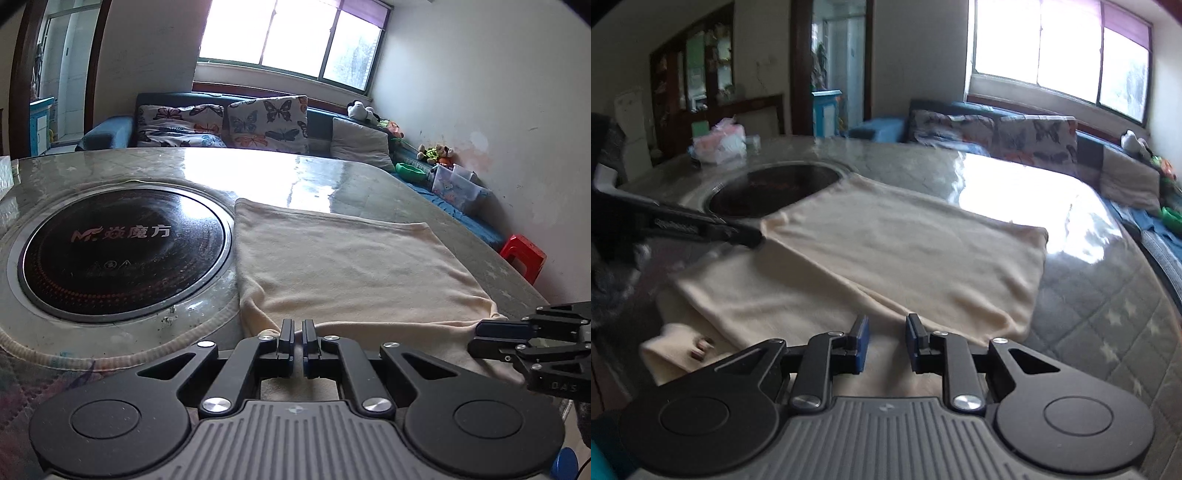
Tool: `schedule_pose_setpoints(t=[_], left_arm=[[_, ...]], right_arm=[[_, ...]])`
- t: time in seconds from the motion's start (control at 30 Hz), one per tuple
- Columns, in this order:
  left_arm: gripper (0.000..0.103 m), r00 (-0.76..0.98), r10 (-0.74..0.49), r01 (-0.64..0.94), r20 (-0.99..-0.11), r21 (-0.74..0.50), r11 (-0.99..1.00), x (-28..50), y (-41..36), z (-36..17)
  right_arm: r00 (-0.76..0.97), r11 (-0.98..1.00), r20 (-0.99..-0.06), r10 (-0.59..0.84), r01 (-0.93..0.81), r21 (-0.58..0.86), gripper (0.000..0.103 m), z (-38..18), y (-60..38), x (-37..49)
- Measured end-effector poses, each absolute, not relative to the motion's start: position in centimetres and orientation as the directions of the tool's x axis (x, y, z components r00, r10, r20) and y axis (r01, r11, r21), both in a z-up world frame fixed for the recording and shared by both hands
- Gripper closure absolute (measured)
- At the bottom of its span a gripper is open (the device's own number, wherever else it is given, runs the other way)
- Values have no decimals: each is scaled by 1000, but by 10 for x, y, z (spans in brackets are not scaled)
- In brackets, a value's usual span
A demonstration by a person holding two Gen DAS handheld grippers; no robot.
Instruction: Fold clothes
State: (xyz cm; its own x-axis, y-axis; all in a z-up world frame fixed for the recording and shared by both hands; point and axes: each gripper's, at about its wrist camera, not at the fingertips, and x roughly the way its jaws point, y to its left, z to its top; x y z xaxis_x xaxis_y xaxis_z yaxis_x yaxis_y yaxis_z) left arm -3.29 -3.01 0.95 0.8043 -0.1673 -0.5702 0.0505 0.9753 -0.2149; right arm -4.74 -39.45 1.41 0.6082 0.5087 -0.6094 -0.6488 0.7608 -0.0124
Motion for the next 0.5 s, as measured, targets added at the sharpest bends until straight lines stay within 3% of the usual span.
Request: schedule_pose_setpoints(t=[0.37, 0.5], left_arm=[[96, 795, -254, 216, -551, -134, 967, -65, -63, 23], [83, 777, -250, 231, -578, -109, 967, -71, -67, 12]], right_arm=[[563, 687, -615, 553, -726, -47, 69, 32, -395, -76], [555, 690, -637, 536, -722, -48, 64, 25, -399, -81]])
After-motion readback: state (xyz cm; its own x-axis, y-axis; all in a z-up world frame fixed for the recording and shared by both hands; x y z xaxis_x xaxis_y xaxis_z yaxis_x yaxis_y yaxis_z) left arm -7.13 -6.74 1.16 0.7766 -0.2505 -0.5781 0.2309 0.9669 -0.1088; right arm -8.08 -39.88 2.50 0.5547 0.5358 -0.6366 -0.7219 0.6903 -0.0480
